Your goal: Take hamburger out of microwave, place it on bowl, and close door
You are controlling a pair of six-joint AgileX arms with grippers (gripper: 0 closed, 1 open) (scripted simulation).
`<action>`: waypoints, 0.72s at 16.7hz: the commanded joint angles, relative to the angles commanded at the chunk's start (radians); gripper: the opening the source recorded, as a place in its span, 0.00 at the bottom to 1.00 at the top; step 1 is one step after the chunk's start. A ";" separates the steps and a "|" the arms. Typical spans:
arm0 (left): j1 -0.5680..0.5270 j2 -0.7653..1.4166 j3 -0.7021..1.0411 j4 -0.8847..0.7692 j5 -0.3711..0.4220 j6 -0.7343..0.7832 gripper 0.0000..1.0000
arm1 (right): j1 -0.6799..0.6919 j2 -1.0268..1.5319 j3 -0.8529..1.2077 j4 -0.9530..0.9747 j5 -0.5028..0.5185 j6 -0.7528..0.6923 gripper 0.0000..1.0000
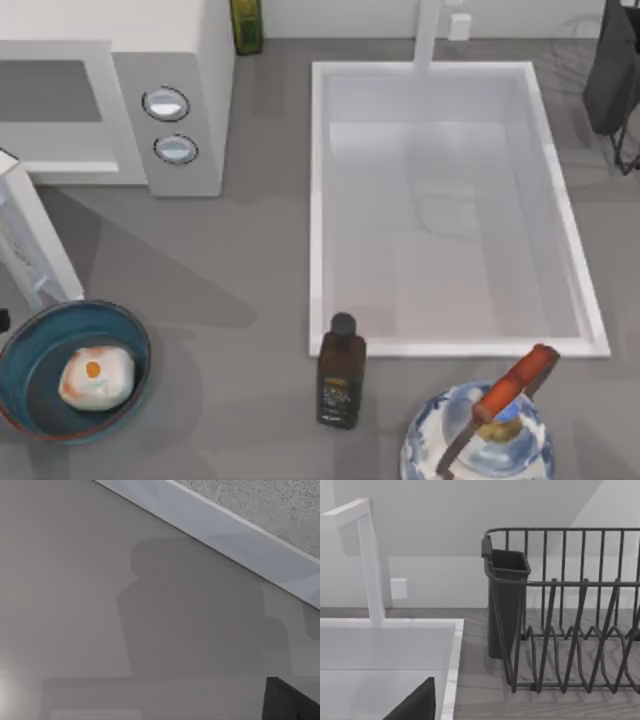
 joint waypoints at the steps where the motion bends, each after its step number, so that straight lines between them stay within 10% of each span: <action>1: -0.061 -0.016 -0.010 0.002 -0.032 -0.040 0.00 | 0.000 0.000 0.000 0.000 0.000 0.000 1.00; 12: -0.227 -0.084 -0.044 0.021 -0.162 -0.184 0.00 | 0.000 0.000 0.000 0.000 0.000 0.000 1.00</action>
